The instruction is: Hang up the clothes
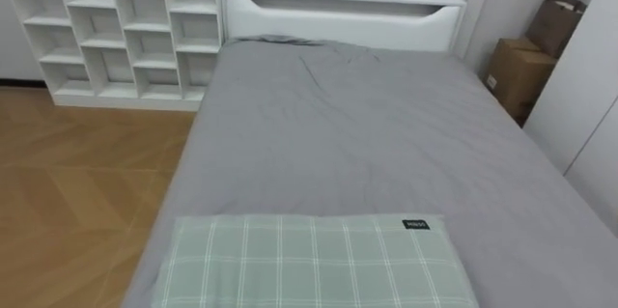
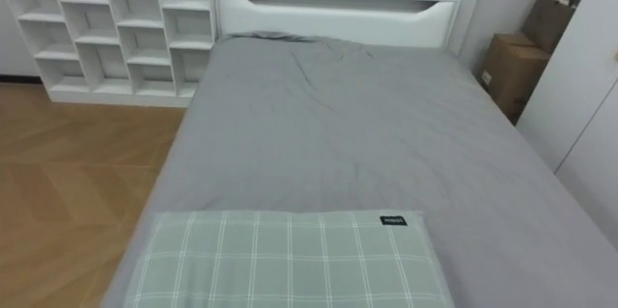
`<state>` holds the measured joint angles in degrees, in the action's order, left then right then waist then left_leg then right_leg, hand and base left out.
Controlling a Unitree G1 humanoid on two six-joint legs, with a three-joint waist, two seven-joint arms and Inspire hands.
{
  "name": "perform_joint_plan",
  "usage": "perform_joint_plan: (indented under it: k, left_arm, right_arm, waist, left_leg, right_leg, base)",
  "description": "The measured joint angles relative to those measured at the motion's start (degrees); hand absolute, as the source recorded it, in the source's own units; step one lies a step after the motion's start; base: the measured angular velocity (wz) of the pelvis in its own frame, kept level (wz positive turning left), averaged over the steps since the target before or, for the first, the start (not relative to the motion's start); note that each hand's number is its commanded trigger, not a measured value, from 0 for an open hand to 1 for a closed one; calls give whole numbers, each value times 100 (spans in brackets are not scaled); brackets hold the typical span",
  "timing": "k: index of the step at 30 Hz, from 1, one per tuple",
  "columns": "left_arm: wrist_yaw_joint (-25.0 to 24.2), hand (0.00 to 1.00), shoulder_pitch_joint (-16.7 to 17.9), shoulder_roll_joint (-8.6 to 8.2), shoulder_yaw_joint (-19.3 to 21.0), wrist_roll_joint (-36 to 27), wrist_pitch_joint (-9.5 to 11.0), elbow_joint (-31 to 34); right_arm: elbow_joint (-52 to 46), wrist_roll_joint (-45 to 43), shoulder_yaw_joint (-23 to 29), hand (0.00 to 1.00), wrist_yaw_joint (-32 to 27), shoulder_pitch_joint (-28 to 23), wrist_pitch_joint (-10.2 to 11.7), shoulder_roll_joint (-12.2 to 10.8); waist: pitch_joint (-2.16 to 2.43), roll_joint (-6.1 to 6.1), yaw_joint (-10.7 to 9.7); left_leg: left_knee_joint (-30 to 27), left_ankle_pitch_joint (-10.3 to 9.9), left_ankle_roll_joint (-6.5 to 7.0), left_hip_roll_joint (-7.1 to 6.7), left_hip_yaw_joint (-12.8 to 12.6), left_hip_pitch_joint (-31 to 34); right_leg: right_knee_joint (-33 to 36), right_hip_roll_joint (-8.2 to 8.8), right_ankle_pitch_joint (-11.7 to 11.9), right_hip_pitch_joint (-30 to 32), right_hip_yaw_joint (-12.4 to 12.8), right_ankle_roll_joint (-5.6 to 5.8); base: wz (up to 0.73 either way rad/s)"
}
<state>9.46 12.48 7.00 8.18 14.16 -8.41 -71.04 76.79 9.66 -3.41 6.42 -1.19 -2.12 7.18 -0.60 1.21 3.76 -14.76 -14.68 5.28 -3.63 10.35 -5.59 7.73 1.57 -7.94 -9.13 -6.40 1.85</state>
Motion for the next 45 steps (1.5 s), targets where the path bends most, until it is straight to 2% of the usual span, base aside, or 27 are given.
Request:
perform_joint_plan:
  k: [5,12,16,19,36,45]
  left_arm:
    - [-17,0,-114,-80,-2,15,26,54]
    - [-39,0,-111,-119,-4,18,58,507]
    - [-39,0,-109,-122,-6,18,103,564]
    - [-39,0,-101,-122,-7,18,104,565]
    - [-197,0,-44,-123,-80,29,97,463]
    - [-390,0,-107,-114,-275,37,89,464]
  right_arm:
    - [-12,136,-43,0,90,-5,3,3]
    - [-63,136,-44,0,206,-14,5,5]
    - [-64,136,-45,0,252,-27,4,5]
    - [-65,136,-45,0,254,-30,4,5]
    - [-52,186,-101,0,527,-30,-6,4]
    - [-56,197,-172,0,669,4,-42,4]
  waist:
    - [2,-35,-23]
    - [12,-23,-23]
    - [50,-7,-23]
    - [57,-6,-23]
    - [33,-38,-36]
    - [12,-31,-44]
  left_leg:
    - [21,9,-16,0,-3,7]
    - [39,11,-18,1,-37,12]
    - [67,12,-16,0,-65,8]
    - [85,13,-15,1,-74,-1]
    - [112,12,-17,10,-73,-1]
    - [121,12,-17,7,-60,5]
  right_leg:
    - [-5,-13,-6,12,-25,-9]
    - [-4,-19,-5,36,-20,-9]
    - [-4,-17,-5,51,-18,-9]
    - [-4,-16,-5,53,-18,-9]
    - [-8,-24,-6,55,-5,-9]
    - [-9,-32,-6,63,-3,-9]
  base:
    - [0]
    - [0]
    - [-1]
    - [0]
    - [0]
    - [0]
